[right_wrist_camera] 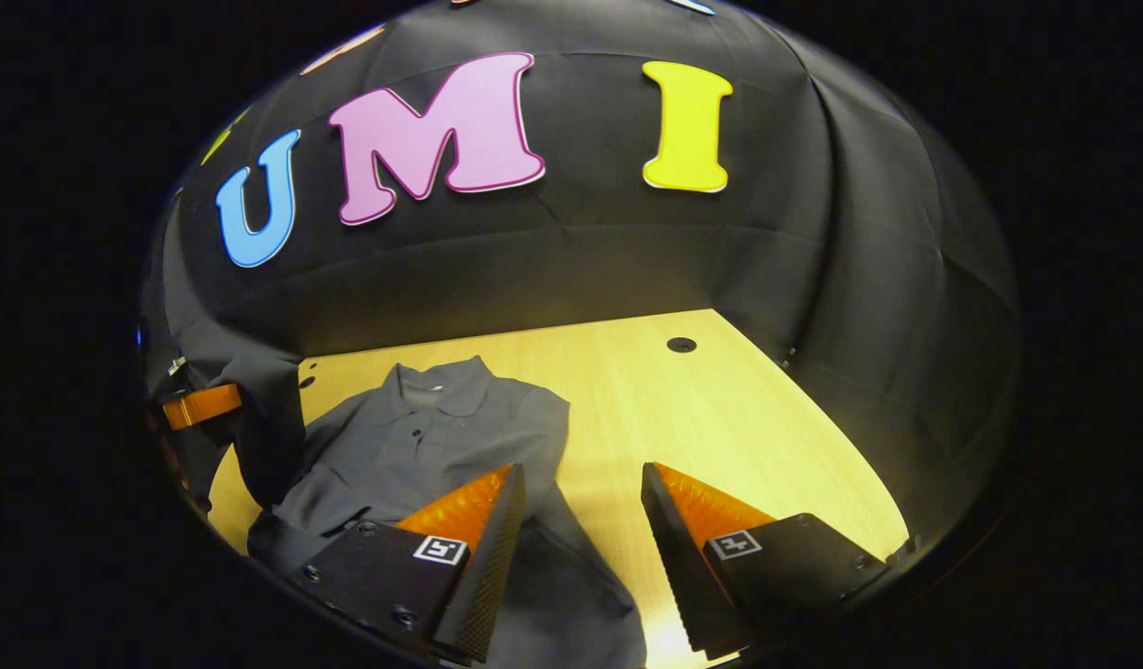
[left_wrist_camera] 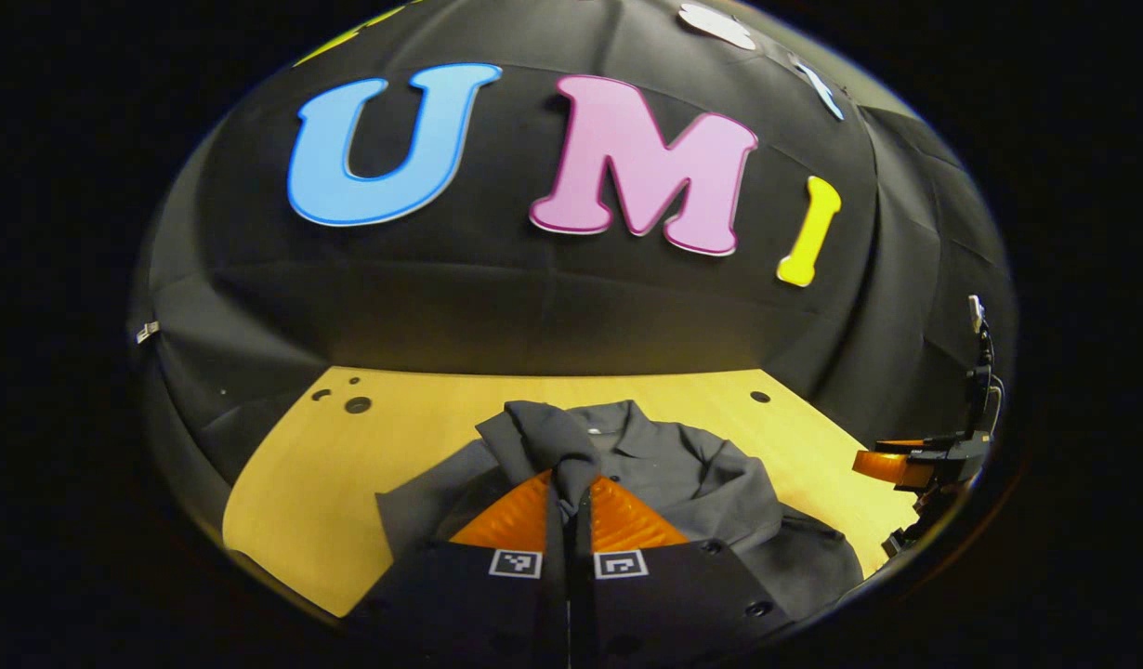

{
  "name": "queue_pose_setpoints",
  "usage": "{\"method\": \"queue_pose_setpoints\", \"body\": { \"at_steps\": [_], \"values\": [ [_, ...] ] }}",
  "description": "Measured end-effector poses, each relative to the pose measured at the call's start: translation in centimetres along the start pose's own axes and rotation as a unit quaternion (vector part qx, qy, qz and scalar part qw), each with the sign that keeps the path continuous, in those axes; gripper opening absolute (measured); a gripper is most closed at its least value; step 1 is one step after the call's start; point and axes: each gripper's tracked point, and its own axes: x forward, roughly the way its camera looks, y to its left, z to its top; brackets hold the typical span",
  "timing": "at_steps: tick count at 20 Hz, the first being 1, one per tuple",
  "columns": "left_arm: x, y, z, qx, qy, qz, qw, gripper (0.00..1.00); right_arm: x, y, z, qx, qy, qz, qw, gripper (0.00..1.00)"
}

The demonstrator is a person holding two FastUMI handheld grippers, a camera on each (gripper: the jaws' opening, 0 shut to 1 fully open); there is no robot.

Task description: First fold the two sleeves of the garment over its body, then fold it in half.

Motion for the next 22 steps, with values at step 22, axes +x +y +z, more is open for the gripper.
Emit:
{"method": "queue_pose_setpoints", "body": {
  "at_steps": [22],
  "values": [
    [9.3, -10.1, -14.4, 0.038, 0.133, -0.038, 0.99, 0.2, 6.0, -5.3, -3.0, 0.008, 0.057, 0.021, 0.998, 0.79]
  ]
}}
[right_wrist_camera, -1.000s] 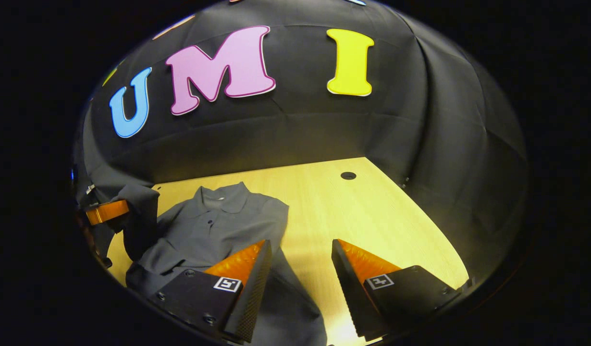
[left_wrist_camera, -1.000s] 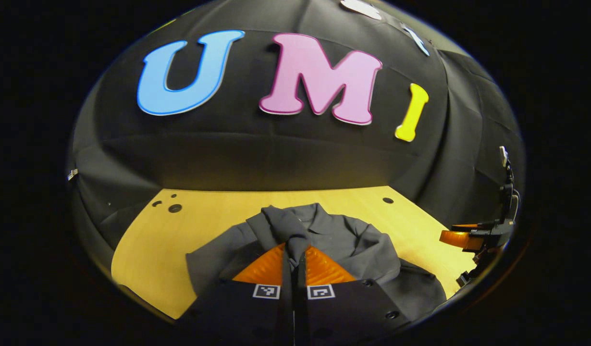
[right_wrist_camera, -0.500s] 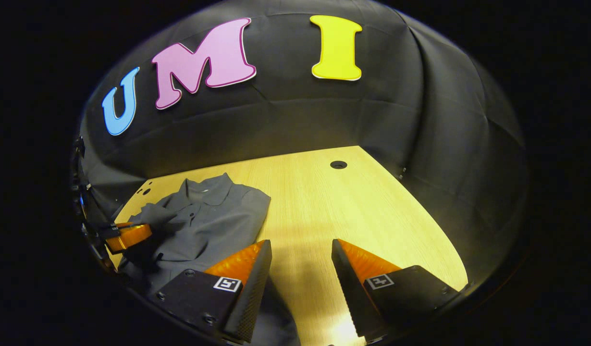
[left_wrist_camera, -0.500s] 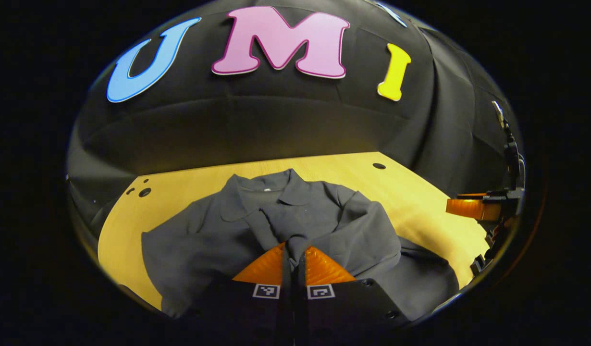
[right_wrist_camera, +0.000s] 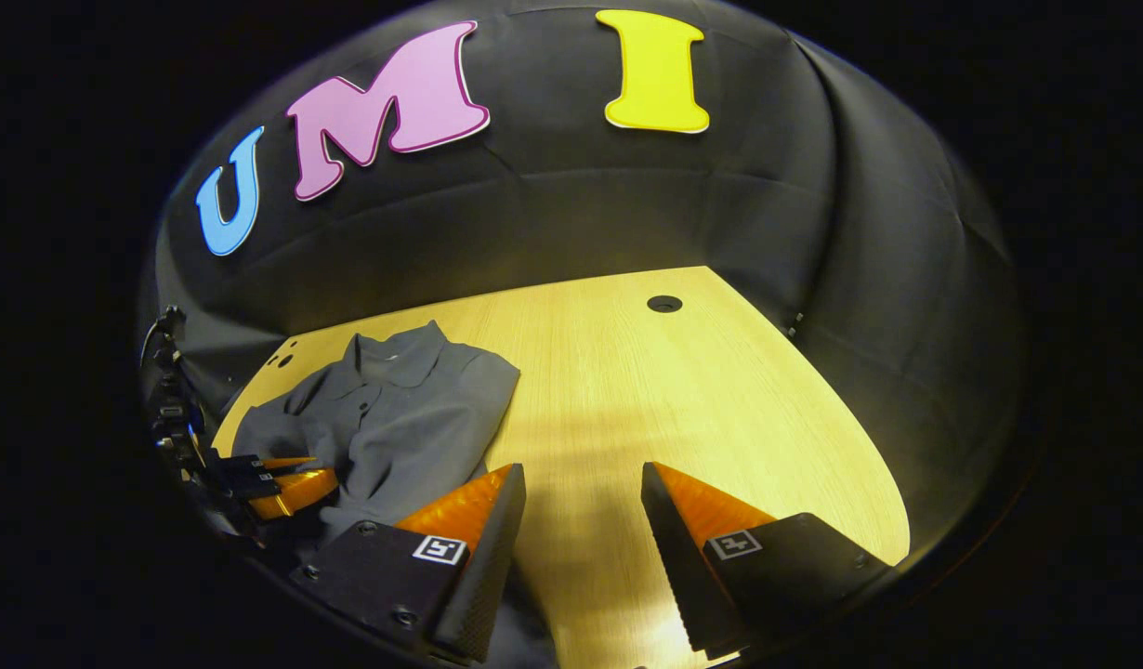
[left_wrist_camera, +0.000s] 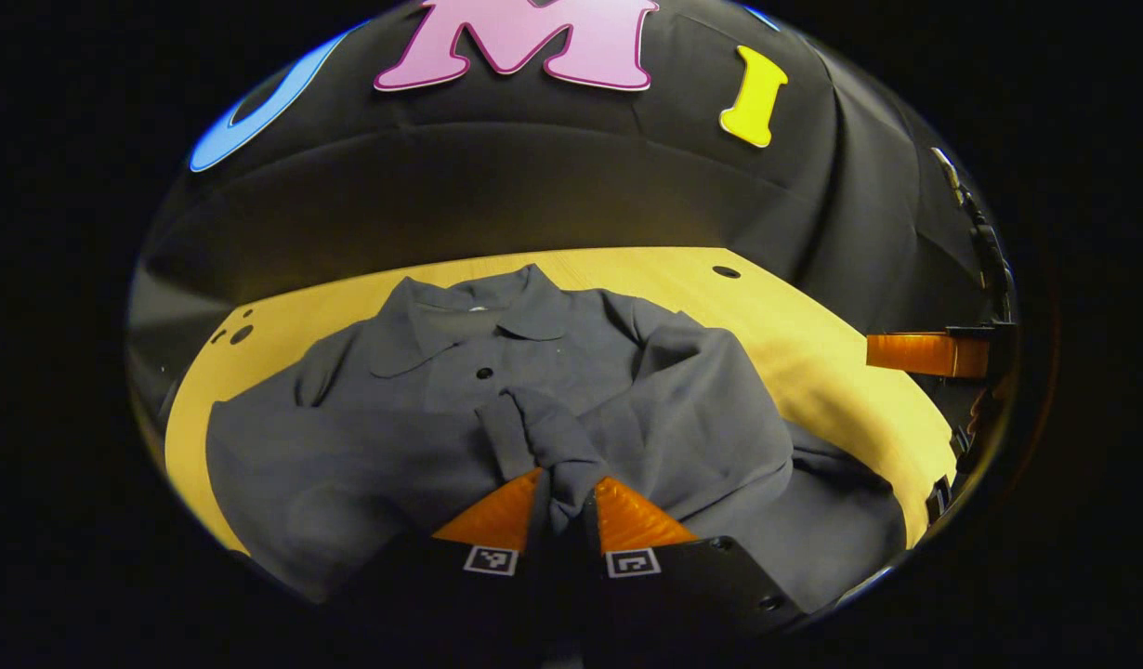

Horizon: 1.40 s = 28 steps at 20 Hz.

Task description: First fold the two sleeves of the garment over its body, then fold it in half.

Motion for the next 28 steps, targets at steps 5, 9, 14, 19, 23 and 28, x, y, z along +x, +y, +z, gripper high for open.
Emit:
{"method": "queue_pose_setpoints", "body": {
  "at_steps": [5, 9, 14, 19, 23, 28],
  "values": [
    [-1.4, -2.5, 1.0, -0.022, -0.011, -0.061, 0.998, 0.58, -0.2, 0.7, -0.1, 0.0, 0.005, 0.003, 1.0, 0.8],
    [-5.1, -4.8, 3.0, -0.059, -0.041, -0.136, 0.988, 0.77, -1.5, 2.0, -0.1, -0.002, 0.002, 0.003, 1.0, 0.8],
    [-10.3, -2.4, 3.7, -0.048, -0.073, -0.113, 0.99, 0.95, -4.5, 3.8, -0.5, -0.015, -0.004, -0.001, 1.0, 0.81],
    [-16.0, 0.7, 3.2, -0.044, -0.089, -0.099, 0.99, 0.96, -8.6, 5.7, -2.7, -0.018, 0.003, -0.002, 1.0, 0.82],
    [-20.1, 4.6, 0.2, -0.053, -0.072, -0.088, 0.992, 0.95, -12.3, 6.5, -5.0, -0.033, 0.017, -0.008, 0.999, 0.88],
    [-24.3, 10.9, -5.1, -0.051, -0.034, -0.041, 0.997, 0.96, -16.5, 6.7, -9.0, -0.032, 0.05, -0.021, 0.998, 0.98]
  ]
}}
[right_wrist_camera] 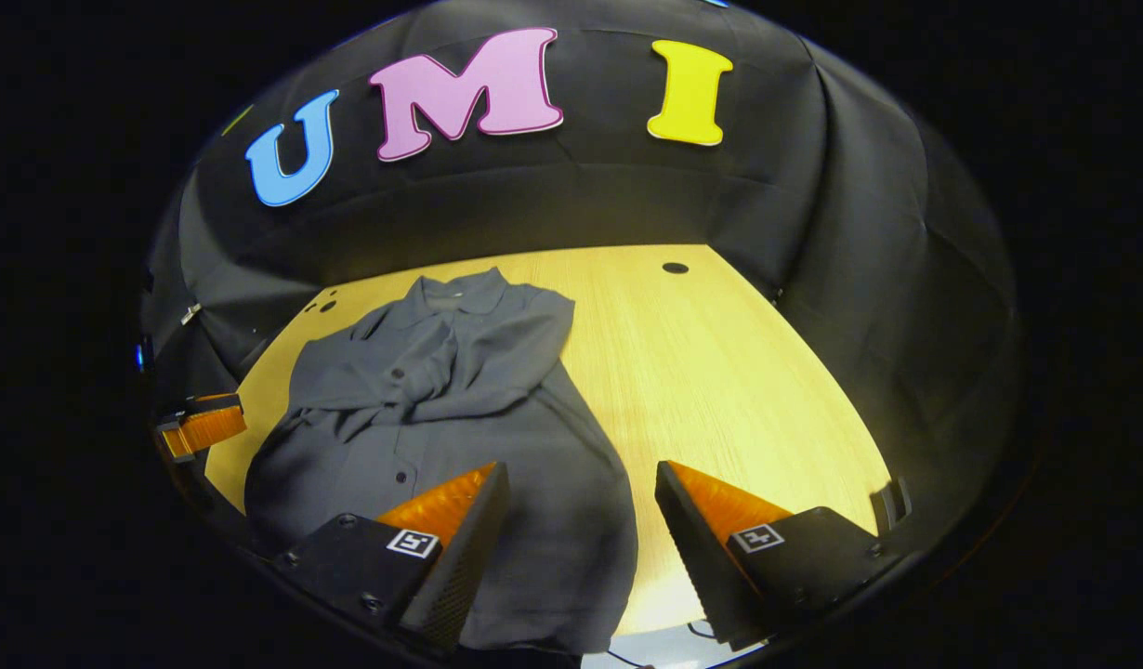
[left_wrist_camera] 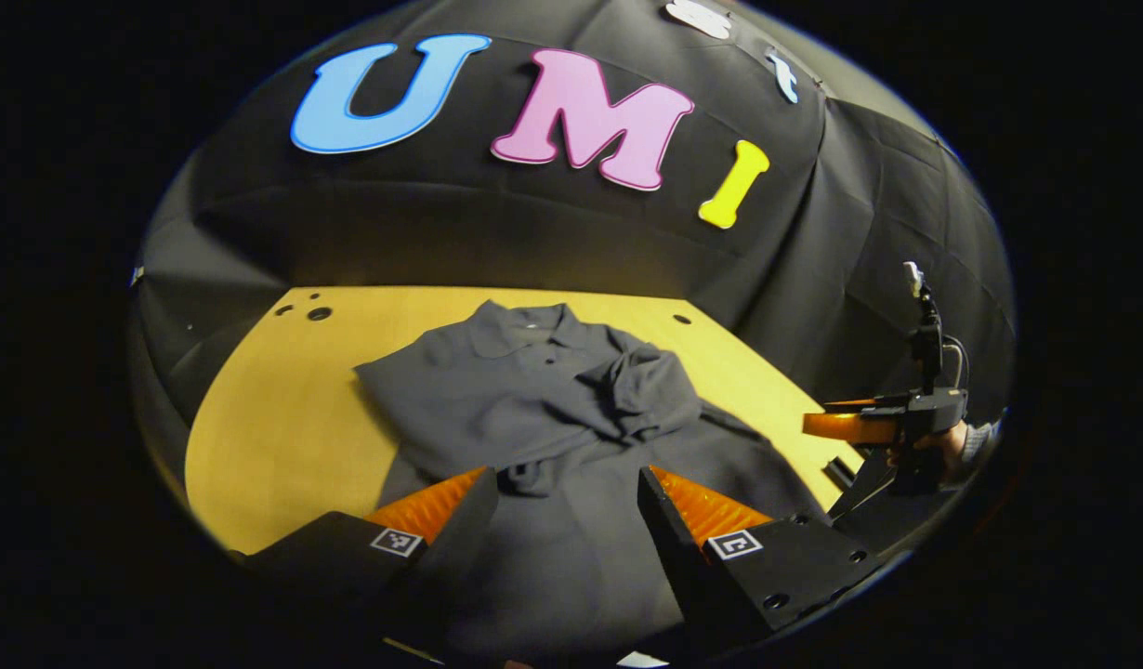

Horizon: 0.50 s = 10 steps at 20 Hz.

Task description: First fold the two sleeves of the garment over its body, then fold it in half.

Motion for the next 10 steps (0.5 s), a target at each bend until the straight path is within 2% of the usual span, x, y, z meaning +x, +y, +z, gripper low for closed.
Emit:
{"method": "queue_pose_setpoints", "body": {
  "at_steps": [4, 10],
  "values": [
    [-3.1, 3.4, -4.5, 0.0, 0.041, 0.026, 0.999, 0.95, -2.1, -0.1, -4.2, 0.009, 0.036, -0.012, 0.999, 0.99],
    [-6.2, 7.6, -11.0, -0.012, 0.097, 0.077, 0.992, 0.96, -2.9, -0.9, -9.7, 0.026, 0.085, -0.032, 0.995, 0.99]
  ]
}}
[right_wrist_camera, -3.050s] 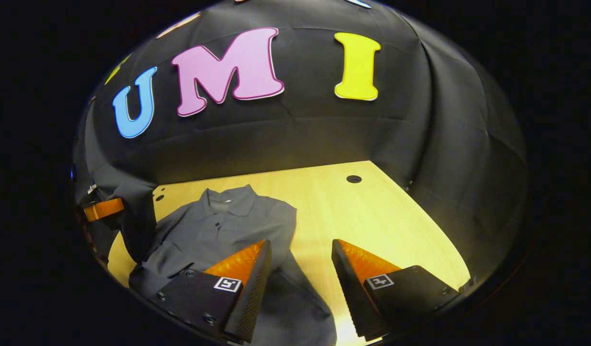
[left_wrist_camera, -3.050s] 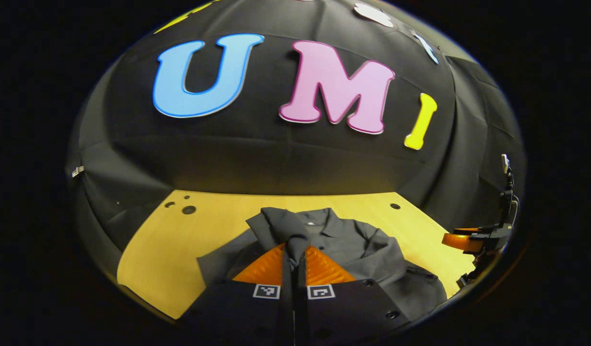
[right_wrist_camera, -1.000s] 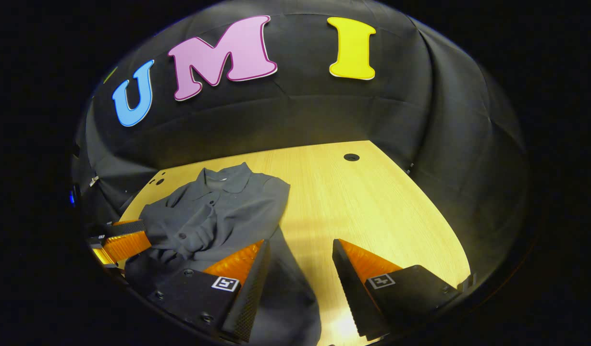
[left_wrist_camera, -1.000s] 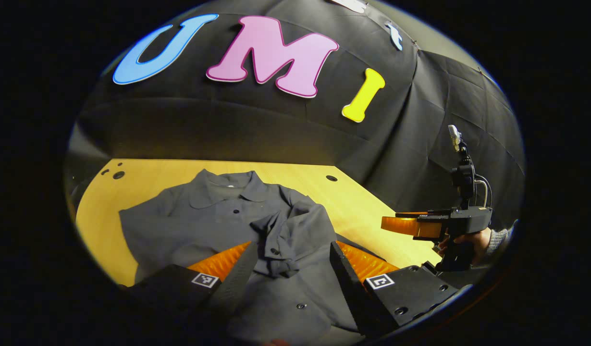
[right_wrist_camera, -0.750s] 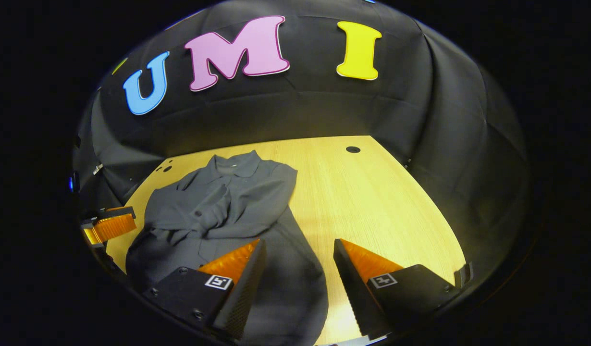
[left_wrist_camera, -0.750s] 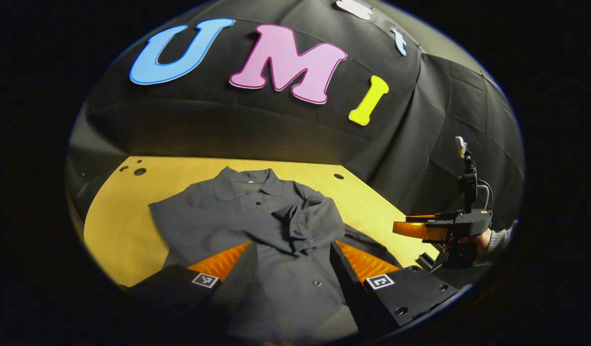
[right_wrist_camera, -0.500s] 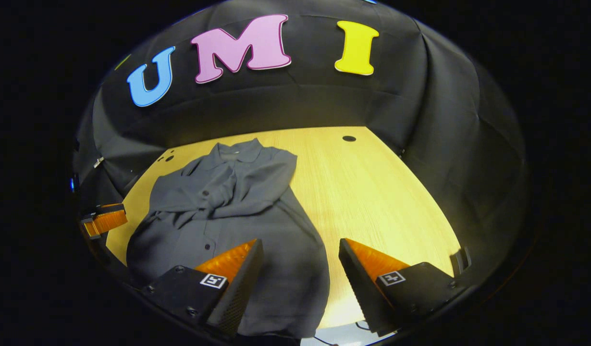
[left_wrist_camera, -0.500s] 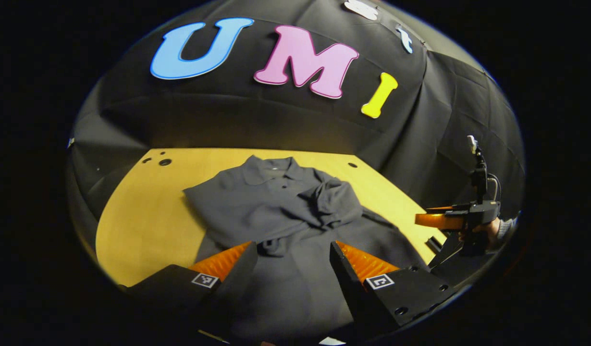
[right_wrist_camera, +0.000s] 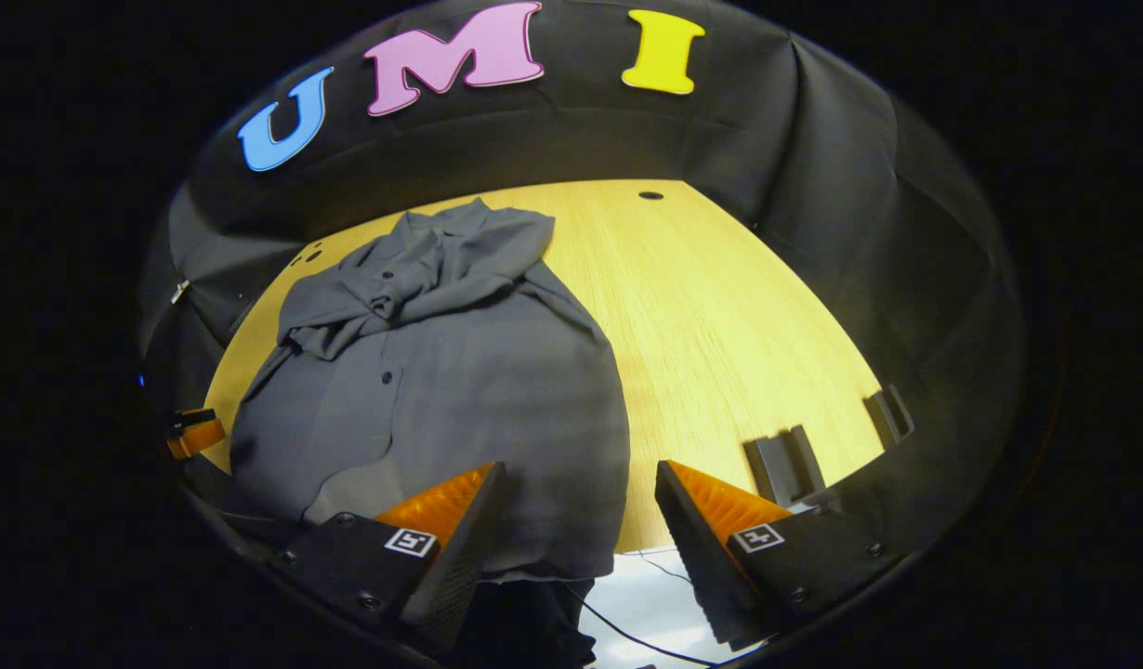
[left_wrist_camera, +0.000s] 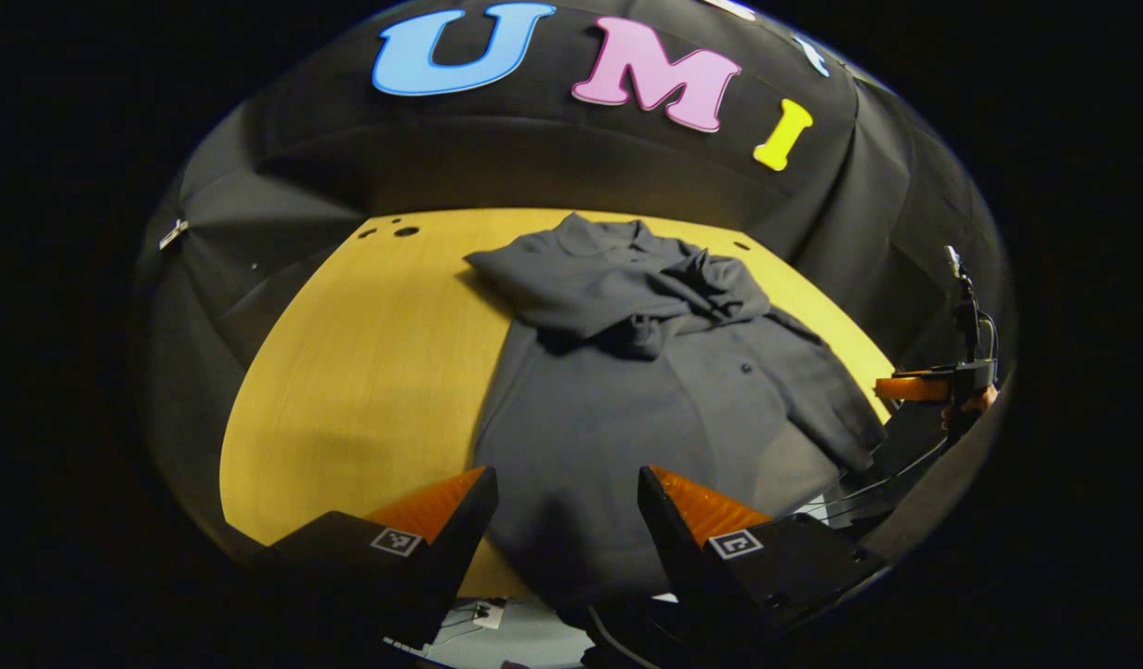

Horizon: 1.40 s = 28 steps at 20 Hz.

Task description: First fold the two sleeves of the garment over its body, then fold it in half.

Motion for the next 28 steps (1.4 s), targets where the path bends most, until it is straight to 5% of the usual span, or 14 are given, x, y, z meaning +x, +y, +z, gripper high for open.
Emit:
{"method": "queue_pose_setpoints", "body": {
  "at_steps": [10, 16, 18, 21, 28],
  "values": [
    [1.7, 0.6, -5.1, -0.01, 0.076, 0.019, 0.997, 0.96, 3.2, 1.8, -4.4, 0.005, 0.066, 0.017, 0.998, 0.99],
    [3.9, -0.1, -4.5, 0.048, 0.096, 0.041, 0.993, 0.98, 4.5, 2.5, -3.3, -0.045, 0.042, 0.015, 0.998, 1.0],
    [4.5, -1.1, -4.3, 0.054, 0.104, 0.021, 0.993, 0.66, 5.0, 3.6, -2.7, -0.055, 0.038, 0.031, 0.997, 0.9],
    [5.2, -2.3, -3.4, 0.024, 0.117, -0.004, 0.993, 0.12, 5.9, 6.6, -1.9, -0.068, 0.045, 0.083, 0.993, 0.1],
    [4.1, -2.1, -0.2, -0.039, 0.086, -0.001, 0.996, 0.06, 4.8, 6.8, 0.5, -0.009, 0.031, 0.109, 0.994, 0.05]
  ]
}}
